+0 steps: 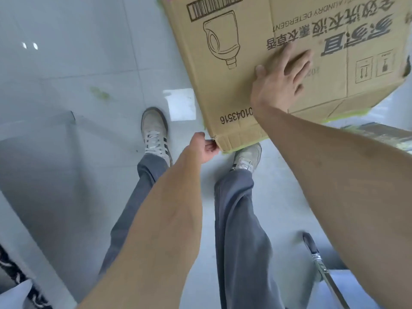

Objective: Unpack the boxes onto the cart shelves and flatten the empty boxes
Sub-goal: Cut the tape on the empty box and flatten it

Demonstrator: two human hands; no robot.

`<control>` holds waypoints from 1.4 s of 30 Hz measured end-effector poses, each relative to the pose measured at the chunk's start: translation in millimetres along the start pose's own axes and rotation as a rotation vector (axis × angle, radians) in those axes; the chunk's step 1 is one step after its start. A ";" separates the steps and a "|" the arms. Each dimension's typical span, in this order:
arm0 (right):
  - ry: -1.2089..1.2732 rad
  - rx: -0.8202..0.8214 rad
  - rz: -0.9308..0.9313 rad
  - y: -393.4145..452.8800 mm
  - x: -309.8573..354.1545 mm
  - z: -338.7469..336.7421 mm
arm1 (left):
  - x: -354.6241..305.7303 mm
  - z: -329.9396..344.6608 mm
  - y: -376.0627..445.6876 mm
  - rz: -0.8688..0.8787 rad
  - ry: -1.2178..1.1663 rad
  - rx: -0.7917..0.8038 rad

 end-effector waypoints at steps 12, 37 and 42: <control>0.049 -0.062 0.048 3.9 7.8 -22.4 | -51.8 42.5 -34.3 0.139 -0.253 0.178; 0.089 0.021 0.270 -41.2 -25.4 11.4 | 16.0 66.0 -12.3 0.047 -0.202 0.080; 0.104 -0.044 0.285 -28.7 -42.6 -0.2 | 50.7 77.5 -8.8 0.136 -0.256 0.126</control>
Point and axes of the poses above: each hand's wrist, its own y-axis towards the middle knuckle, its own z-axis out of the palm, x = y × z, the point moved 9 cm from there along y, towards the middle knuckle, and after that the axes turned 11 degrees about -y, right-handed, at the moved point
